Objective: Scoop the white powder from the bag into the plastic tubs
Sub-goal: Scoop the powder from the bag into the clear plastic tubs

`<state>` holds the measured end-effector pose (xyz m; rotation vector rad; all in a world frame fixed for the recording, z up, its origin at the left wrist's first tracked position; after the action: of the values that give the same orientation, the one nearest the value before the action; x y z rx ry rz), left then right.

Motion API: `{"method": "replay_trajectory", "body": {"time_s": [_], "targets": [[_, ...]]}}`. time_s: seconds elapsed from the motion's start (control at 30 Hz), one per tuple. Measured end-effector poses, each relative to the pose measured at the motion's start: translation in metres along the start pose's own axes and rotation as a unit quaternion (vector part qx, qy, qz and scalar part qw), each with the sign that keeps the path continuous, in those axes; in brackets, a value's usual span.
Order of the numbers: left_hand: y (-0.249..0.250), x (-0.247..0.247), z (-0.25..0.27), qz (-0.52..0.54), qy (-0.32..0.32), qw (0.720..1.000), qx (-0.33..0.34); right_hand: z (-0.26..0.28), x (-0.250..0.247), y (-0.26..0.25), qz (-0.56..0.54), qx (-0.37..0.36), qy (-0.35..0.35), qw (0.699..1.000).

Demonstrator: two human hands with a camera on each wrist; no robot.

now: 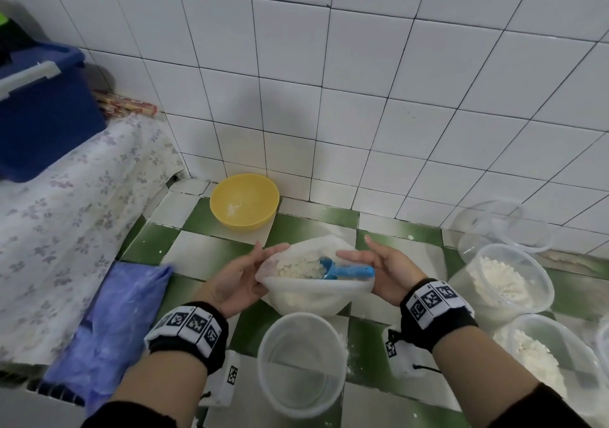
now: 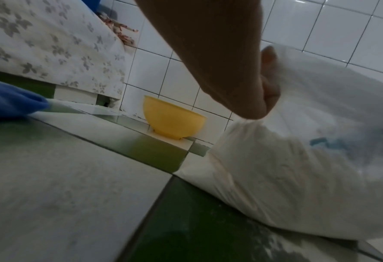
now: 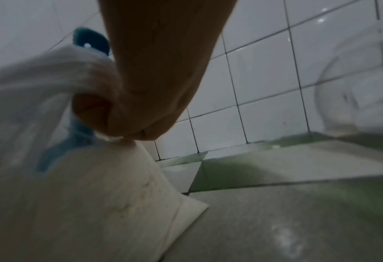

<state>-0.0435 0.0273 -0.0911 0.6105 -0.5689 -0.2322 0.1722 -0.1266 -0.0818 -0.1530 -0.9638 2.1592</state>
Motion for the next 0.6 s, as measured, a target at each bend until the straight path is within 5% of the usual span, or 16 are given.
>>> {"method": "replay_trajectory", "body": {"time_s": [0.2,0.6], "targets": [[-0.006,0.002,-0.01,0.057,0.047,0.997,0.028,-0.007,-0.001,0.011,-0.165,0.003,0.02,0.986],[-0.012,-0.016,-0.013,0.107,0.092,0.99,0.02,-0.012,-0.012,0.023,-0.217,-0.002,0.039,0.975]]}}
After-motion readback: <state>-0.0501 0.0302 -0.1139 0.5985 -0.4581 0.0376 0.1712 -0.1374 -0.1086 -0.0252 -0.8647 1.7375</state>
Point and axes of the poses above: each hand's wrist, its own z-axis away from the middle knuckle, its own x-axis out of the palm, y = z × x, the point moved 2 cm from there along -z, towards the middle knuckle, and after that the axes turned 13 degrees about y, right-handed, at the moved point
